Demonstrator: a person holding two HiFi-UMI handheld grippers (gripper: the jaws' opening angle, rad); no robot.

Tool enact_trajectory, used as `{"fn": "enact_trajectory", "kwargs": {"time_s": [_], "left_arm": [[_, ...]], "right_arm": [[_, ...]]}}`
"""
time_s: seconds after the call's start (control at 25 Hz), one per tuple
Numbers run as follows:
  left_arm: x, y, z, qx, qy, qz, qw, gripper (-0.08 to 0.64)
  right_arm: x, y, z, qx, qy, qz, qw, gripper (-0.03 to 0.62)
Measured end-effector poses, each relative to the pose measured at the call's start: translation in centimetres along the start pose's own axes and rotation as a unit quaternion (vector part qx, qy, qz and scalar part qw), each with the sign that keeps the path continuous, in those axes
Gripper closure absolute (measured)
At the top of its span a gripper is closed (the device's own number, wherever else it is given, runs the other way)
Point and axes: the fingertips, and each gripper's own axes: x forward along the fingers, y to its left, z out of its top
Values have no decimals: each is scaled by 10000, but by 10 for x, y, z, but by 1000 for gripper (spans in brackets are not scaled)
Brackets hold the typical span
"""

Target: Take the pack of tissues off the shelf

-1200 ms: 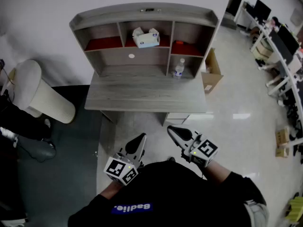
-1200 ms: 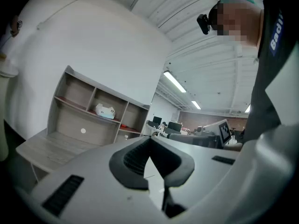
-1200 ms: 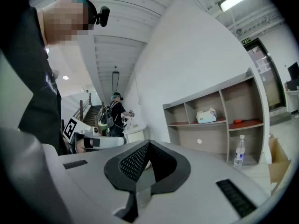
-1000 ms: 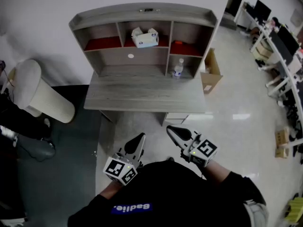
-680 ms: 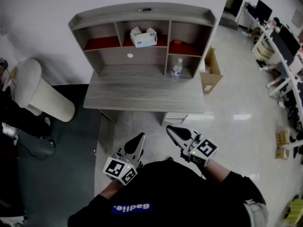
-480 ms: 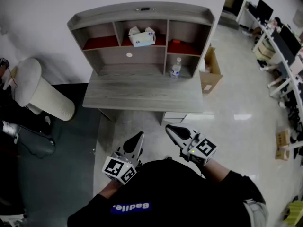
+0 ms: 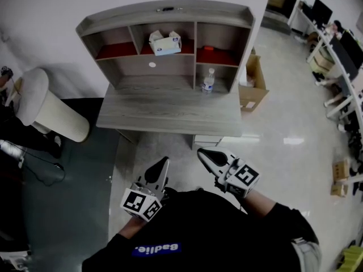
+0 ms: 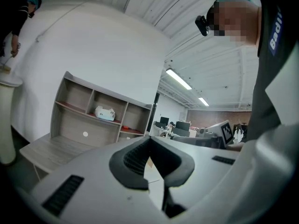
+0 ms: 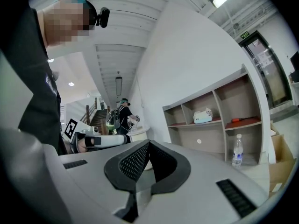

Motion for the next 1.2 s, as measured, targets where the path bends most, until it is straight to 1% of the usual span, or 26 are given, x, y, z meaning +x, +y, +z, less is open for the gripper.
{"fn": "enact_trajectory", "kwargs": {"time_s": [0.12, 0.28, 0.4, 0.52, 0.76, 1.0, 1.2], "left_arm": [[8, 8, 3, 9, -24, 47, 10000, 558], [22, 31, 9, 39, -60, 25, 10000, 558], [36, 53, 14, 41, -25, -105, 9999, 558], [56, 78, 26, 136, -27, -264, 9996, 558], [95, 138, 49, 240, -12, -541, 9982, 558], [122, 187, 66, 586, 59, -762, 9954, 558], [140, 213, 71, 902, 196, -1066, 9900, 558]], "right_arm": [[4, -11, 0, 38, 28, -9, 10000, 563], [24, -28, 3, 23, 52, -69, 10000, 563], [43, -41, 8, -5, 42, -186, 9998, 563], [67, -58, 13, -48, 93, -346, 9993, 563], [126, -93, 25, -98, 140, -629, 9979, 563], [175, -115, 34, -177, 215, -940, 9952, 563], [200, -129, 38, -209, 226, -1181, 9925, 563]]}}
